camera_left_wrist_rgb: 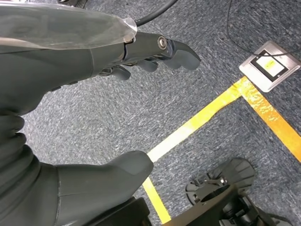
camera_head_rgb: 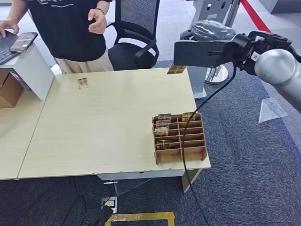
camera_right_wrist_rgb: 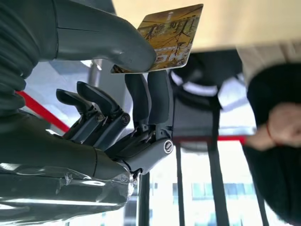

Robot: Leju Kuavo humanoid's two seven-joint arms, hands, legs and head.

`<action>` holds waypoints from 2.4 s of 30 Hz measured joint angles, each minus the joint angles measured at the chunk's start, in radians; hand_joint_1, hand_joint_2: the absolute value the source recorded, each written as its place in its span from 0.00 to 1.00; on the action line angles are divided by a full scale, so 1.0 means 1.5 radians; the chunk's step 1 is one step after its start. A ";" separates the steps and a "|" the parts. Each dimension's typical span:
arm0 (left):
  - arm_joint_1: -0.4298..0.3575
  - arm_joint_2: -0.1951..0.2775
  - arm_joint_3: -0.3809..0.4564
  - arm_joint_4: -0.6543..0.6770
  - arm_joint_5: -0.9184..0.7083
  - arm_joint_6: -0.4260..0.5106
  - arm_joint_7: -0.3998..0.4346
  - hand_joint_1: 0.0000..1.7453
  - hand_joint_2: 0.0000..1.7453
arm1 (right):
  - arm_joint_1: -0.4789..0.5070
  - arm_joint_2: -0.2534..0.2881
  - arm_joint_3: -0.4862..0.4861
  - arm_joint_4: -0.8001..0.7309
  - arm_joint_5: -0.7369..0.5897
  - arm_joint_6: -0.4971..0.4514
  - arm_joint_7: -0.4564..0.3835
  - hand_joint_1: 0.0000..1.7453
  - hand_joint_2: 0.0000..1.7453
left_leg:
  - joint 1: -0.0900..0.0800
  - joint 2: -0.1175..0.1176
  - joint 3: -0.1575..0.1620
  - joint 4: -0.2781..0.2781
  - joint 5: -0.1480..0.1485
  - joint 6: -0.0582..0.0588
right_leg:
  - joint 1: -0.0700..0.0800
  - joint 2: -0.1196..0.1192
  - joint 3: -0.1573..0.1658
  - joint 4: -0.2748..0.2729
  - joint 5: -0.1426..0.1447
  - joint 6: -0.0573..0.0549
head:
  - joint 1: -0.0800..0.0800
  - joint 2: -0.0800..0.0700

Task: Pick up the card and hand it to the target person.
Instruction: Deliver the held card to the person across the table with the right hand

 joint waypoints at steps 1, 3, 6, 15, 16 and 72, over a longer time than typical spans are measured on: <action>0.000 -0.001 0.000 0.000 0.000 0.000 0.000 0.00 1.00 | 0.009 0.001 -0.008 0.009 0.014 -0.052 -0.020 1.00 1.00 | 0.000 0.000 0.000 0.000 0.000 0.000 | 0.000 0.000 0.000 0.000 0.000 0.000 | 0.000 0.000; 0.000 -0.003 -0.003 0.000 0.000 0.000 0.000 0.00 1.00 | 0.037 0.007 -0.031 0.032 0.029 -0.144 -0.052 1.00 1.00 | 0.000 -0.001 0.000 0.000 0.000 0.000 | 0.000 0.000 0.001 0.000 0.000 0.000 | 0.000 0.000; -0.001 -0.006 -0.008 0.000 0.000 0.002 0.004 0.00 1.00 | 0.080 0.027 -0.072 0.071 0.024 -0.248 -0.089 1.00 1.00 | 0.000 -0.001 0.000 0.000 0.000 0.000 | 0.000 -0.001 0.001 0.000 0.000 0.000 | 0.000 0.000; -0.007 -0.014 -0.018 0.000 0.004 0.015 0.015 0.00 1.00 | 0.143 0.193 -0.192 0.282 -0.046 -0.477 -0.143 1.00 1.00 | 0.000 -0.001 0.000 0.000 0.001 -0.001 | 0.001 -0.001 0.000 0.002 0.000 0.000 | 0.000 0.000; -0.007 -0.015 -0.018 0.000 0.007 0.017 0.015 0.00 1.00 | 0.143 0.215 -0.201 0.306 -0.050 -0.492 -0.141 1.00 1.00 | 0.000 -0.001 0.000 0.000 0.001 -0.001 | 0.001 0.000 0.000 0.002 0.000 0.000 | 0.000 0.000; 0.035 0.005 -0.032 0.005 0.086 0.041 -0.027 0.00 1.00 | 0.537 0.179 -0.317 -0.113 0.142 -0.319 0.015 0.00 1.00 | 0.000 0.000 0.001 0.000 0.001 -0.002 | 0.000 0.001 -0.001 0.000 0.000 0.000 | 0.000 0.000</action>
